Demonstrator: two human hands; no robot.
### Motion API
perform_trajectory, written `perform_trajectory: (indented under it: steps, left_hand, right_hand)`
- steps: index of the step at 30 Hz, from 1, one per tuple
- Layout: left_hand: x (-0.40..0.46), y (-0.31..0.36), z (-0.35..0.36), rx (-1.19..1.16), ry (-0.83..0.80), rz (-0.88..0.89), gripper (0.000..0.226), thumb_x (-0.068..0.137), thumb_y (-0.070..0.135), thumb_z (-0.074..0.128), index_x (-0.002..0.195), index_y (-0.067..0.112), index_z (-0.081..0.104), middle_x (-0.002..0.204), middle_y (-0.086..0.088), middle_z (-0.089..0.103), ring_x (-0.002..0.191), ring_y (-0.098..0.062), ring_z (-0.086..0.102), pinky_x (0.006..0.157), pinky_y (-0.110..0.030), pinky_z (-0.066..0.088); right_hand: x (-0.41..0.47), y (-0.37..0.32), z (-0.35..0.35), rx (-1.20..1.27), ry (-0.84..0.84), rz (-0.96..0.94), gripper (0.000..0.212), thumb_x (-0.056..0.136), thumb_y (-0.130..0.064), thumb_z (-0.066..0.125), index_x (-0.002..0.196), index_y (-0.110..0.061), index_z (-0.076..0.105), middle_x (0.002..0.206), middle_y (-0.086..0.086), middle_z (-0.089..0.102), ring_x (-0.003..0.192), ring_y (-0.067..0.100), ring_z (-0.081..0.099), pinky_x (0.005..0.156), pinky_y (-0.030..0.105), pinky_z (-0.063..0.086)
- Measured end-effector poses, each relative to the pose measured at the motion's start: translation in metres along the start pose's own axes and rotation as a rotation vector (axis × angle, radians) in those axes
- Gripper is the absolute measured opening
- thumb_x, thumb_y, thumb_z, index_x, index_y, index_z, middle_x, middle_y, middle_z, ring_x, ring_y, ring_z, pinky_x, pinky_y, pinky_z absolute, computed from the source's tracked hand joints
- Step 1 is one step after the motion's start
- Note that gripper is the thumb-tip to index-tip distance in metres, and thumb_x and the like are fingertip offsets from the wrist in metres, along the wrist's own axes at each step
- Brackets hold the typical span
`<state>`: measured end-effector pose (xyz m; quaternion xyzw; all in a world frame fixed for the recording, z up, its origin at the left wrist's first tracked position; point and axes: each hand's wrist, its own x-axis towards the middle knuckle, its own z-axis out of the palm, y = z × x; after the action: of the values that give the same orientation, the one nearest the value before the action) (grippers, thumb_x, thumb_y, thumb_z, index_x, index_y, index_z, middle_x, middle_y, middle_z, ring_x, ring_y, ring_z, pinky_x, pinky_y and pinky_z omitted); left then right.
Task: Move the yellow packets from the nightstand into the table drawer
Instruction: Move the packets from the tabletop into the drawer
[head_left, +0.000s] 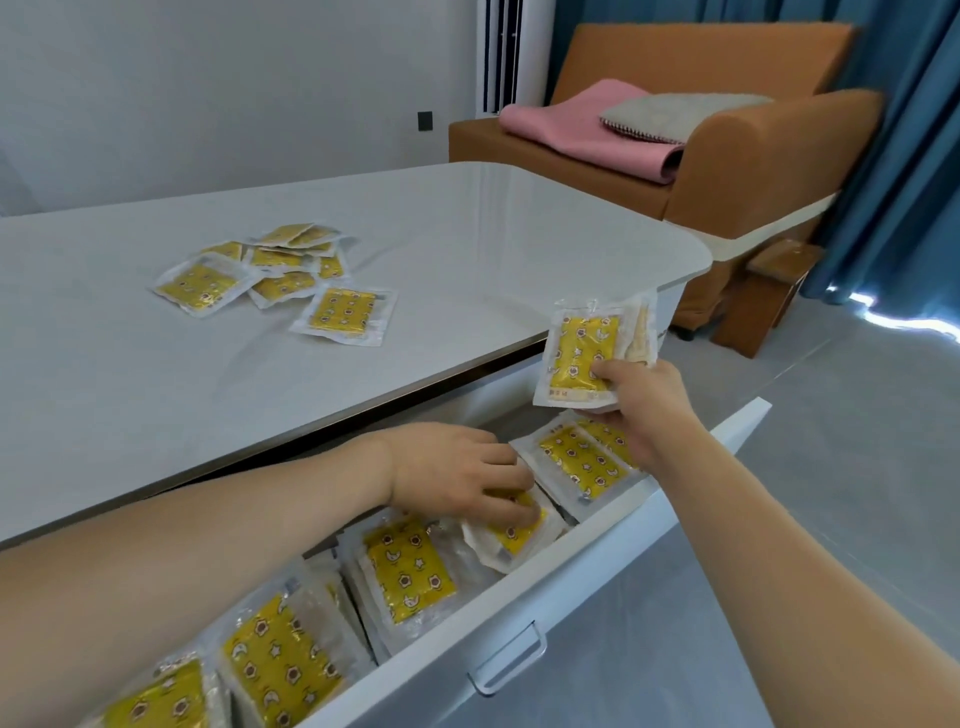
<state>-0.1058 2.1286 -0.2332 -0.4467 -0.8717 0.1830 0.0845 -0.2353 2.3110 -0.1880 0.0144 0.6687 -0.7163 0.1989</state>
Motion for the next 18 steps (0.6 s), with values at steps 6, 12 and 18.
perform_trajectory:
  steps: [6, 12, 18]
  left_hand:
    - [0.0, -0.006, -0.011, 0.04, -0.05, 0.089, 0.049, 0.09, 0.01, 0.06, 0.137, 0.014, 0.048, 0.121, -0.01, 0.054, 0.098, -0.027, 0.052, 0.079, -0.04, 0.05]
    - [-0.02, 0.004, -0.048, -0.054, -0.13, -0.047, 0.041, 0.08, 0.004, 0.062, 0.119, 0.012, 0.049, 0.108, -0.009, 0.057, 0.087, -0.026, 0.053, 0.072, -0.041, 0.051]
    - [-0.046, 0.033, -0.069, -1.026, -0.011, -0.992, 0.013, 0.084, 0.018, 0.073, 0.095, 0.017, 0.066, 0.095, 0.0, 0.068, 0.086, -0.017, 0.066, 0.075, -0.032, 0.054]
  right_hand:
    - [0.001, 0.002, 0.003, -0.052, -0.042, 0.035, 0.038, 0.091, -0.006, 0.064, 0.127, -0.01, 0.052, 0.104, 0.011, 0.067, 0.078, 0.025, 0.071, 0.055, 0.036, 0.06]
    - [-0.008, 0.002, 0.001, -0.13, -0.095, 0.052, 0.039, 0.089, -0.004, 0.065, 0.124, -0.006, 0.047, 0.109, 0.015, 0.065, 0.086, 0.03, 0.071, 0.06, 0.039, 0.06]
    - [-0.026, -0.003, 0.002, -0.333, -0.361, 0.094, 0.037, 0.089, -0.003, 0.065, 0.124, -0.005, 0.054, 0.107, 0.016, 0.071, 0.09, 0.03, 0.072, 0.067, 0.038, 0.06]
